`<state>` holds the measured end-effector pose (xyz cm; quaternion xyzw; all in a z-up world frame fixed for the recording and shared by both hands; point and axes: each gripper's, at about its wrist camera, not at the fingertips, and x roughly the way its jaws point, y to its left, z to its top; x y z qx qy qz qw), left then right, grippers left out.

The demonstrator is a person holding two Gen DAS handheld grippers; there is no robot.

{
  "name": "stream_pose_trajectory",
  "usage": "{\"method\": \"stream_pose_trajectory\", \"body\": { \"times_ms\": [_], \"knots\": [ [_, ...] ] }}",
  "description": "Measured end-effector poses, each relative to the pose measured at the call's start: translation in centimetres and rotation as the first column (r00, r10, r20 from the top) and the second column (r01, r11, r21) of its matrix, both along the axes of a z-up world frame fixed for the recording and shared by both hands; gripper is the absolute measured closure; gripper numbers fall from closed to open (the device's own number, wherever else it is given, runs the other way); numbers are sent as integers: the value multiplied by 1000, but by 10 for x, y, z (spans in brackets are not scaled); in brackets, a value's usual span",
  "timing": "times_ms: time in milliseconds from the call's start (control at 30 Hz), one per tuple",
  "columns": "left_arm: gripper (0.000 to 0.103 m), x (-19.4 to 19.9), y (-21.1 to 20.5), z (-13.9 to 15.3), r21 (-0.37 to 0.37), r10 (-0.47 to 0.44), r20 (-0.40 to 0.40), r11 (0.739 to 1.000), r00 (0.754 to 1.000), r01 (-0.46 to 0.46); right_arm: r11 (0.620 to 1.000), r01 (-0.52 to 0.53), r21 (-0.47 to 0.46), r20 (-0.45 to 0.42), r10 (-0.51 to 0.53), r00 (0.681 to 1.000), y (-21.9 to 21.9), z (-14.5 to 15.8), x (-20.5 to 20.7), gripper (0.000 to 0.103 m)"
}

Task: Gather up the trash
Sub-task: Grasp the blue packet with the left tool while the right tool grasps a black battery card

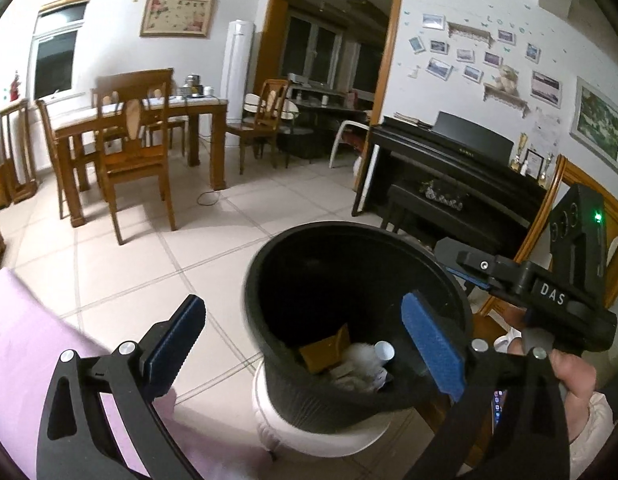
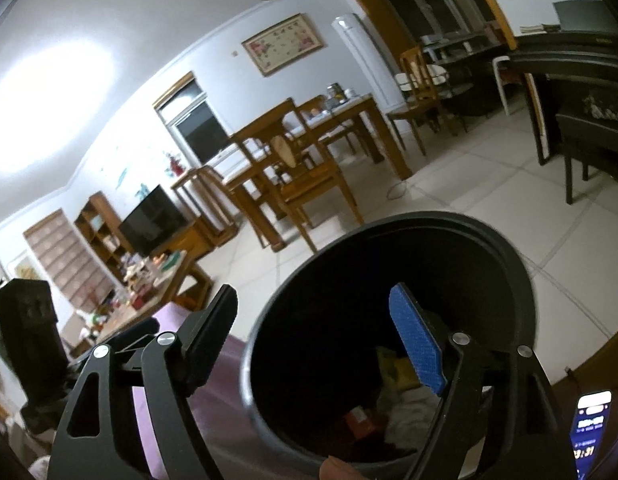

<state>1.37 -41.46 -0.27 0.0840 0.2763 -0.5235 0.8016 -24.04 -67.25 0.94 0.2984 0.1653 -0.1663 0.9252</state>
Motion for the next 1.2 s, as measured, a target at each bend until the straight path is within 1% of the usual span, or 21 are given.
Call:
{"method": "stream_pose_trajectory", "body": {
  "times_ms": [200,367,500,667,767,800,833,900,933,1000,1033,1100,1133,1167,1200],
  "knots": [
    [5,13,56,5,-27,84,-3,996,996,-84,996,-82,-37,-17,81,997,48,16,35,25],
    [5,31,113,11,-66,184,-20,980,983,-185,982,-174,-74,-37,172,984,103,32,75,25],
    [5,45,160,13,-91,267,-37,959,963,-269,963,-252,-90,-54,248,967,148,41,111,25],
    [5,63,222,11,-116,376,-82,916,923,-384,926,-363,-101,-96,355,930,211,44,157,25],
    [5,78,269,6,-118,454,-125,876,882,-467,894,-438,-95,-124,426,896,254,41,187,25],
    [5,82,280,6,-119,472,-134,865,871,-487,879,-467,-91,-135,454,881,269,40,198,25],
    [5,90,301,4,-117,509,-146,843,848,-525,868,-489,-87,-143,475,868,282,40,207,25],
    [5,101,326,3,-106,556,-150,813,817,-573,834,-547,-73,-164,531,832,312,37,228,25],
    [5,109,342,2,-81,592,-141,792,794,-605,817,-572,-67,-174,555,813,325,34,235,25],
    [5,122,363,-2,-29,644,-130,757,754,-652,773,-631,-58,-206,610,766,361,31,258,25],
    [5,133,378,-6,7,673,-137,735,727,-678,758,-650,-55,-215,626,749,373,31,264,25],
    [5,148,393,-12,48,699,-151,712,699,-701,712,-701,-45,-245,672,699,409,25,287,25],
    [5,157,401,-16,74,713,-159,698,683,-712,697,-716,-42,-256,685,682,421,24,295,25],
    [5,165,408,-20,96,721,-170,691,672,-716,670,-741,-39,-282,704,652,441,20,308,20],
    [5,173,414,-24,116,723,-182,689,666,-716,654,-756,-35,-297,715,633,454,17,316,18]
  ]
}}
